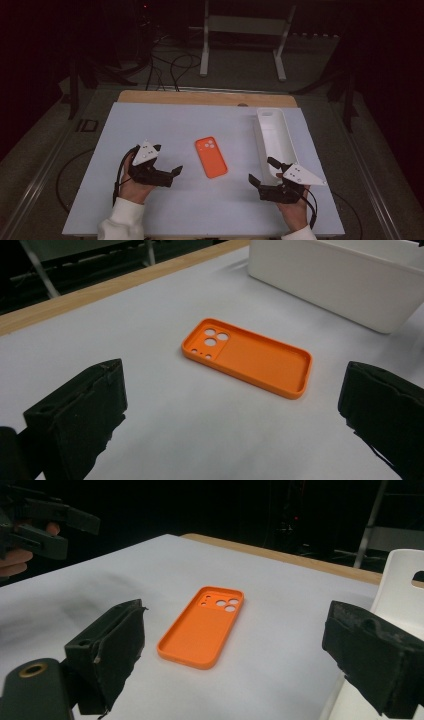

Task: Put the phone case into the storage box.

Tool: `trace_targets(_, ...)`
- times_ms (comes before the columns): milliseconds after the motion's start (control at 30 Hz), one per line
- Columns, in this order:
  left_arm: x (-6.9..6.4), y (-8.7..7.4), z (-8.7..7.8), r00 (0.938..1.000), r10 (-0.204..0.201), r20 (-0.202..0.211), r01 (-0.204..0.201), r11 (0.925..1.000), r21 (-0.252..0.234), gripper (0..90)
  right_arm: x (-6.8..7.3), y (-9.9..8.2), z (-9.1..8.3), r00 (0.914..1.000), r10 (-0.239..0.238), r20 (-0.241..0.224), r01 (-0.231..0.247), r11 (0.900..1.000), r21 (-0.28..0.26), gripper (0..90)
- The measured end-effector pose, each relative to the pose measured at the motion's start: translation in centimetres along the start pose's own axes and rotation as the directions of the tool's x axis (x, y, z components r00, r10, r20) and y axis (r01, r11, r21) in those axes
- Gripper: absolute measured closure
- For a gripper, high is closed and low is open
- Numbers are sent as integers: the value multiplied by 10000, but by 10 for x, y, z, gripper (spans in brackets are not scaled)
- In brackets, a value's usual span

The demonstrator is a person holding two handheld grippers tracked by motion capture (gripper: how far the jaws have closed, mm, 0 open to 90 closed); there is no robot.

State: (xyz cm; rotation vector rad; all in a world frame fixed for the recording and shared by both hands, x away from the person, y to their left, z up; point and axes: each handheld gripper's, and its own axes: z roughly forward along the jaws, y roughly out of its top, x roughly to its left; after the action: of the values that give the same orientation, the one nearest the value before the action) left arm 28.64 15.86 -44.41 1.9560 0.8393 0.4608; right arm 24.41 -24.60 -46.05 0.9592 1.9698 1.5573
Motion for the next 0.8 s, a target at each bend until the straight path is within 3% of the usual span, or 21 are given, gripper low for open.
trace_targets(800, -7, 9, 33, 9989, 69, 473, -88, 9992, 394, 1, -1, 0, -1, 10000, 28, 33, -28, 10000, -28, 99)
